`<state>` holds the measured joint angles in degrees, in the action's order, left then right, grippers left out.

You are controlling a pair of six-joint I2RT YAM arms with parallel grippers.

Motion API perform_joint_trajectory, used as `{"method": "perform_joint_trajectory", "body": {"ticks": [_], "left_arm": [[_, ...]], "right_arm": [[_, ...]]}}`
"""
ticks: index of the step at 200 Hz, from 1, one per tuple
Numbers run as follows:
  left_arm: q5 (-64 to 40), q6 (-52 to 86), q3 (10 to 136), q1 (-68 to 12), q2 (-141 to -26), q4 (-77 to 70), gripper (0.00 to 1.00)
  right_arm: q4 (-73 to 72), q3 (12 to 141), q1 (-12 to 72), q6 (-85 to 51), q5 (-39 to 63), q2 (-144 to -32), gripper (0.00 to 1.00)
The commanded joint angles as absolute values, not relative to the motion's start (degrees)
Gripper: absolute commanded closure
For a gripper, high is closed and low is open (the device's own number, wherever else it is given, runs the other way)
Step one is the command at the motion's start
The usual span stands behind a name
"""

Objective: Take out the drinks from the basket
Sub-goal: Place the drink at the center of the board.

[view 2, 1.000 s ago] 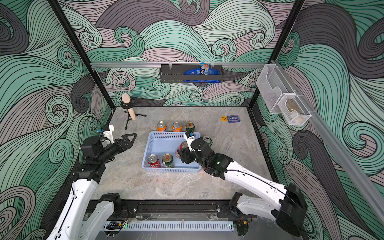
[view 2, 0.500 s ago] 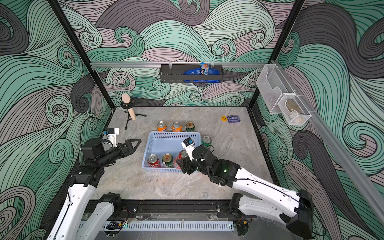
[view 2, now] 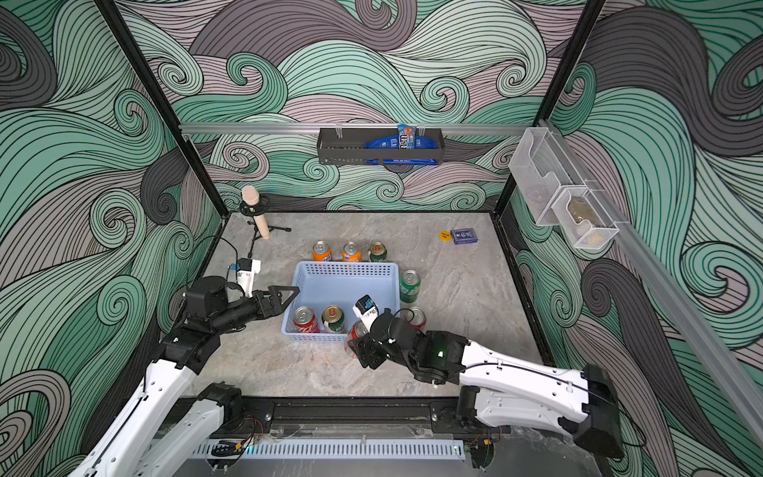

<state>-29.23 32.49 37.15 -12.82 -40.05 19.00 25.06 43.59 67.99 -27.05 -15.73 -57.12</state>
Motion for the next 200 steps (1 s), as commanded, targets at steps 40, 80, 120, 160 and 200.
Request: {"method": "perform_joint_trajectory", "body": {"ticks": [40,80,120,160,200], "left_arm": [[-23.52,33.62,33.94,-18.50,-40.89,14.05,0.04],[-19.85,32.04,33.76,-18.90,-40.50,14.13,0.03],[-17.28,30.54,33.64,-18.90,-38.79,14.08,0.01],[-16.35,30.31,33.62,-18.90,-37.76,13.67,0.01],[-15.38,28.28,35.25,-18.90,-38.60,15.18,0.01]], "right_arm": [[23.19,38.91,68.82,-30.50,-20.34,-54.06,0.40],[23.50,36.20,68.80,-31.98,-22.62,-55.38,0.40],[23.37,34.16,68.96,-33.71,-23.90,-57.20,0.39],[23.42,32.49,69.43,-35.13,-24.67,-56.78,0.39],[23.36,31.12,70.10,-36.73,-25.32,-56.49,0.39]]}}
